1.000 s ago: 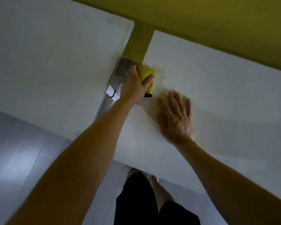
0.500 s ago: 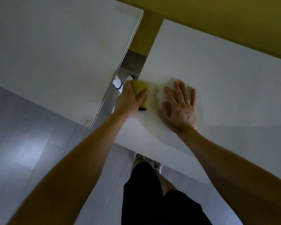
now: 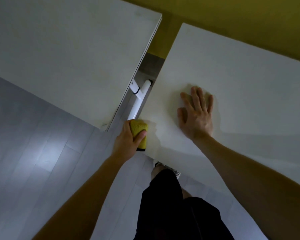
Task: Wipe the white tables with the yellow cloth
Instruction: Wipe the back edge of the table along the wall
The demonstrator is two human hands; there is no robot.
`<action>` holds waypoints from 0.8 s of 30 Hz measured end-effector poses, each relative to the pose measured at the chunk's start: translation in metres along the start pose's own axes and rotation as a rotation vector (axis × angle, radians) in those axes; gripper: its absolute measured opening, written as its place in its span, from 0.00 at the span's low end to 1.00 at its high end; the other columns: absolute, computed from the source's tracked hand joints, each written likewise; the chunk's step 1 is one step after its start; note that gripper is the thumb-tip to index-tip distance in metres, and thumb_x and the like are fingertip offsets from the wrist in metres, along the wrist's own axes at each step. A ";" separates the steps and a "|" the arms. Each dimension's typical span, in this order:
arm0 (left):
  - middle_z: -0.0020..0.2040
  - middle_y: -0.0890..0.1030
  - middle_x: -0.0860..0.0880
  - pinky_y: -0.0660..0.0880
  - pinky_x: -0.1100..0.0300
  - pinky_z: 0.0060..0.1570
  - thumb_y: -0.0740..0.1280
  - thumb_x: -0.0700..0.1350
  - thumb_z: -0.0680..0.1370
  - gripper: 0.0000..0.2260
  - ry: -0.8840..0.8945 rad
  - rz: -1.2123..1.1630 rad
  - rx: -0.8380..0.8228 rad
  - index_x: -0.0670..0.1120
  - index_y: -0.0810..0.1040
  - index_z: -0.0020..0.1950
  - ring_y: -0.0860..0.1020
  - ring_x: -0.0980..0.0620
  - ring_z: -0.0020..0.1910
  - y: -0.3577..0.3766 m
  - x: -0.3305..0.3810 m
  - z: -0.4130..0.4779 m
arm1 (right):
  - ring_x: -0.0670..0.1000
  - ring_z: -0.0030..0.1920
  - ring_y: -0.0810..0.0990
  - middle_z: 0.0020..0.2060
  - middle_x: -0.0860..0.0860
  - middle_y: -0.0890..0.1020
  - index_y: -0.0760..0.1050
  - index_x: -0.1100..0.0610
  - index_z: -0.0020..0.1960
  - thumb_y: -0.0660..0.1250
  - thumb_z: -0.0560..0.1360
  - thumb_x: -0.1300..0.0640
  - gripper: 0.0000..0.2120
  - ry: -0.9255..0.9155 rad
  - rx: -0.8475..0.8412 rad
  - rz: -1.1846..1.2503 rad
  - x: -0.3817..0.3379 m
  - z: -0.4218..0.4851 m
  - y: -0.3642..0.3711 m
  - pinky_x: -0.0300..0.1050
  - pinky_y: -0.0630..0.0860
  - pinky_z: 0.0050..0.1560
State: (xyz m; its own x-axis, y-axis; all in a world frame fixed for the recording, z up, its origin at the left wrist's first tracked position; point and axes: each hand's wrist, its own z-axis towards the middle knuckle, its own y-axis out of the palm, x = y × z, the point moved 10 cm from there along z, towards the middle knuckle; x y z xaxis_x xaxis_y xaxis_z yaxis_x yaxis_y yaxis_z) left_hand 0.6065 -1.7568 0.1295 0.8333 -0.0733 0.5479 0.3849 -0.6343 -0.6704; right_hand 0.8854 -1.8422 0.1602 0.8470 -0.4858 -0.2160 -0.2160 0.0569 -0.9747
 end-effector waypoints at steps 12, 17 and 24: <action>0.72 0.75 0.42 0.76 0.45 0.58 0.68 0.64 0.83 0.33 0.163 0.033 0.073 0.44 0.64 0.78 0.79 0.36 0.65 -0.005 0.181 0.185 | 0.61 0.80 0.68 0.77 0.56 0.74 0.73 0.51 0.78 0.65 0.83 0.40 0.27 -0.066 0.070 0.034 0.048 0.057 -0.029 0.70 0.53 0.84; 0.76 0.71 0.40 0.77 0.38 0.62 0.68 0.65 0.82 0.36 0.252 0.097 0.077 0.44 0.61 0.80 0.77 0.32 0.68 -0.005 0.260 0.270 | 0.59 0.88 0.52 0.86 0.58 0.61 0.67 0.57 0.83 0.62 0.83 0.36 0.36 0.052 0.109 0.023 0.095 0.061 -0.020 0.73 0.46 0.84; 0.75 0.72 0.39 0.75 0.40 0.59 0.65 0.68 0.82 0.37 0.401 0.362 0.012 0.44 0.62 0.80 0.78 0.32 0.66 -0.007 0.349 0.339 | 0.59 0.86 0.60 0.83 0.59 0.68 0.75 0.60 0.77 0.71 0.79 0.38 0.35 0.067 0.186 0.092 0.096 0.059 -0.027 0.75 0.55 0.81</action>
State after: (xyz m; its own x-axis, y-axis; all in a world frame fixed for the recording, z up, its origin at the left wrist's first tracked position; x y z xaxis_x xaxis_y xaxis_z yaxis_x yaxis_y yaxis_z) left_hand 1.0287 -1.5166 0.1558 0.6979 -0.5749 0.4272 0.1079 -0.5052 -0.8562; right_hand 1.0008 -1.8388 0.1627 0.7924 -0.5276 -0.3061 -0.1920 0.2606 -0.9462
